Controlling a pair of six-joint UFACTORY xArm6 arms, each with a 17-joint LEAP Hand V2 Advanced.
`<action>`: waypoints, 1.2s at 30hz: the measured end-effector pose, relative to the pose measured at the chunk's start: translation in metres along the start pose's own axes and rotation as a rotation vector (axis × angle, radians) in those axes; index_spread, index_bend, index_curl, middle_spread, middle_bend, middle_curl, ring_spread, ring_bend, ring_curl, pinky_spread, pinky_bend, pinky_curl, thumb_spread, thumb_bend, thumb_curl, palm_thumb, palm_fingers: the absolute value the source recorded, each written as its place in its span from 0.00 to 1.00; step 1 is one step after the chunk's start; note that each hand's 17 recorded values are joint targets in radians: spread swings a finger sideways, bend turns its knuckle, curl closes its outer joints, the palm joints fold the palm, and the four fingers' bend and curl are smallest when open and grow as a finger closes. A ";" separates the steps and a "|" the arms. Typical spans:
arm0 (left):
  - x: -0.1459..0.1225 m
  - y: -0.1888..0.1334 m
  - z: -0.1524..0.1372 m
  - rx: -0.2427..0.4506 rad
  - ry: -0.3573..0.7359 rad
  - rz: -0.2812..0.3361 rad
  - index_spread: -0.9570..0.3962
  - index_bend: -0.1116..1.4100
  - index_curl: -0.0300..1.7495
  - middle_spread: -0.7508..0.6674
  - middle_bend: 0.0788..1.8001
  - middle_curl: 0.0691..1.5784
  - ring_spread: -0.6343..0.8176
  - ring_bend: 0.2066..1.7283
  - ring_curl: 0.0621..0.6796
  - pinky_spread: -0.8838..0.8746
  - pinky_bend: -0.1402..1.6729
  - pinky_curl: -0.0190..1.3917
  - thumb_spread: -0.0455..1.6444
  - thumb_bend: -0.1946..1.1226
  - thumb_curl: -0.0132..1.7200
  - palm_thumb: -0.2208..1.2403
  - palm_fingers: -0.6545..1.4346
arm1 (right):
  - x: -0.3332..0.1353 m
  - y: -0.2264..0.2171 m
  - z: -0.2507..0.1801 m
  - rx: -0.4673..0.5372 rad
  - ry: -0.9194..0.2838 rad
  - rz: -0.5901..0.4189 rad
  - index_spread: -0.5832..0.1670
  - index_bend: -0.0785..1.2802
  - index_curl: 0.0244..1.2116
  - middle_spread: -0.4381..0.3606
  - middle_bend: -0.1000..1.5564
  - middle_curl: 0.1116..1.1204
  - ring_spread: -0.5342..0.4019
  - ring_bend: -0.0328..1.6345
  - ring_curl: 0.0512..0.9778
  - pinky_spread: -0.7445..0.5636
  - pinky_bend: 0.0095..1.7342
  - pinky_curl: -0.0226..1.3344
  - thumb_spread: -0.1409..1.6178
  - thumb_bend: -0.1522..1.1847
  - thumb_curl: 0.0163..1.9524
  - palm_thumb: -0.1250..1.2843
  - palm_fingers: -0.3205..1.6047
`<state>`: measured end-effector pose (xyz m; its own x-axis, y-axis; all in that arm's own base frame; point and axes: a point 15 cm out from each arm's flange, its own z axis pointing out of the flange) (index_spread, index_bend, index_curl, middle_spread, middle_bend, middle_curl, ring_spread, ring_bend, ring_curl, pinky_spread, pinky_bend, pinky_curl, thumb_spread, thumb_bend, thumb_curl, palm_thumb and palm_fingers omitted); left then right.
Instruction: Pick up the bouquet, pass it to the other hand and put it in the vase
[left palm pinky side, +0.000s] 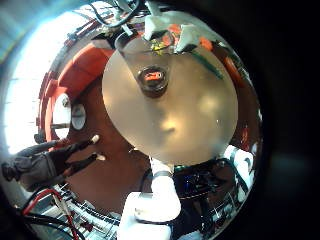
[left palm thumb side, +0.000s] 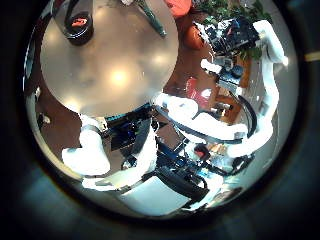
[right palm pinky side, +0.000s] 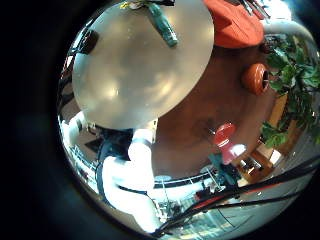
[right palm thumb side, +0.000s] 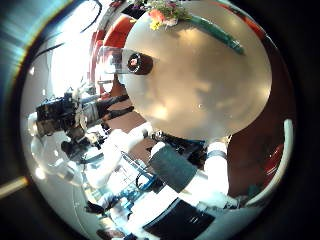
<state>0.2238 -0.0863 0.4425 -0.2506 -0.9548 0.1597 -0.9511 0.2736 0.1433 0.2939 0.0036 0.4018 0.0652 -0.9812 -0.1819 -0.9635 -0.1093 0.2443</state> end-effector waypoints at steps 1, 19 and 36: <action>0.002 0.002 0.000 -0.004 -0.001 0.006 0.80 0.18 0.18 0.85 0.07 0.18 0.83 0.22 0.22 0.80 0.20 0.25 0.63 0.13 0.19 0.38 0.34 | 0.007 -0.006 0.001 0.000 -0.006 0.024 0.47 0.17 0.22 0.66 0.18 0.21 0.80 0.31 0.25 0.88 0.24 0.24 0.76 0.11 0.13 0.36 0.30; 0.023 0.020 0.038 -0.075 0.021 0.099 0.80 0.18 0.19 0.85 0.07 0.18 0.83 0.21 0.22 0.80 0.20 0.25 0.65 0.13 0.19 0.39 0.34 | 0.071 -0.195 0.078 -0.032 -0.075 0.207 0.55 0.17 0.22 0.68 0.21 0.24 0.75 0.38 0.25 0.88 0.29 0.24 0.72 0.10 0.16 0.41 0.32; 0.023 0.027 0.034 -0.049 0.033 0.092 0.80 0.18 0.19 0.85 0.07 0.18 0.83 0.21 0.22 0.80 0.20 0.24 0.65 0.13 0.19 0.39 0.34 | 0.073 -0.260 0.155 -0.136 -0.060 0.248 0.59 0.18 0.22 0.69 0.25 0.27 0.71 0.42 0.25 0.83 0.29 0.21 0.71 0.10 0.17 0.42 0.33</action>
<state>0.1865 -0.1051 0.4164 -0.3299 -0.9212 0.2062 -0.9141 0.3663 0.1739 0.5088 -0.0154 0.1771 -0.1874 -0.9699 -0.1553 -0.9040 0.1084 0.4135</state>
